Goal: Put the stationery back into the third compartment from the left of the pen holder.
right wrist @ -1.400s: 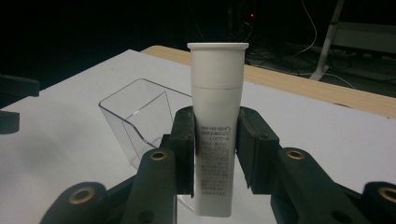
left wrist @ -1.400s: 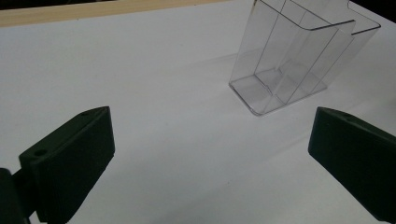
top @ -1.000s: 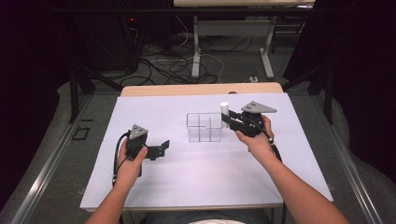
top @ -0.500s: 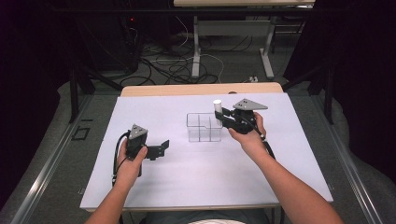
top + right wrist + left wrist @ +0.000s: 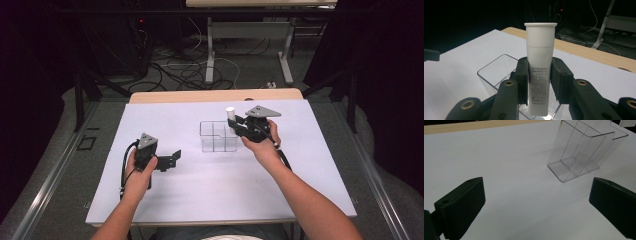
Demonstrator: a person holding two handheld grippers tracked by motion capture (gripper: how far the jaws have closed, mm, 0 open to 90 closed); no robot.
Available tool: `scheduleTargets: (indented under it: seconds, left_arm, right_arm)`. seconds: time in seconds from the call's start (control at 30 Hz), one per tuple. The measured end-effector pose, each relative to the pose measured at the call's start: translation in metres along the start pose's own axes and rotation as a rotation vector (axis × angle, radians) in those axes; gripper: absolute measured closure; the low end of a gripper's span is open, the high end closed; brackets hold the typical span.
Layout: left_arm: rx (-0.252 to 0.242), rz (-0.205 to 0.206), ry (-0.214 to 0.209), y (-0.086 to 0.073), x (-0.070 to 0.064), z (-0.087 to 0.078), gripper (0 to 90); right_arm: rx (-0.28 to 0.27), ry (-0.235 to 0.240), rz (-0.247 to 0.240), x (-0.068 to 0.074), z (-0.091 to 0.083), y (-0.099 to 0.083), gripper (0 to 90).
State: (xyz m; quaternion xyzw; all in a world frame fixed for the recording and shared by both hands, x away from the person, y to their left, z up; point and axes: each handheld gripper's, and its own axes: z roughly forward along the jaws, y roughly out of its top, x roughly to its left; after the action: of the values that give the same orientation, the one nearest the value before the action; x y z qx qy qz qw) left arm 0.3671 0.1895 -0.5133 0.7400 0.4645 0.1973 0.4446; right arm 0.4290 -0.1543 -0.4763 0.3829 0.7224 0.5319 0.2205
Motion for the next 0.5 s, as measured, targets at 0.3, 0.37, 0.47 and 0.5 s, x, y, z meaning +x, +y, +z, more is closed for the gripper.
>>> scheduleTargets:
  seconds: [0.3,0.37,0.47,0.5]
  left_arm:
    - [0.001,0.003,-0.002,0.0,0.0,0.0,0.4]
    - [0.001,0.003,-0.002,0.0,0.0,0.0,0.4]
    - [0.001,0.004,-0.002,0.0,0.0,0.0,0.4]
    - [0.001,0.004,-0.002,0.0,0.0,0.0,0.4]
  right_arm:
    - [0.027,-0.008,-0.012,-0.002,0.008,-0.004,69.3]
    - [0.038,-0.015,-0.015,-0.002,0.01,-0.005,69.3]
    - [0.045,-0.017,-0.016,-0.002,0.012,-0.007,69.3]
    - [0.051,-0.014,-0.011,-0.002,0.012,-0.007,69.3]
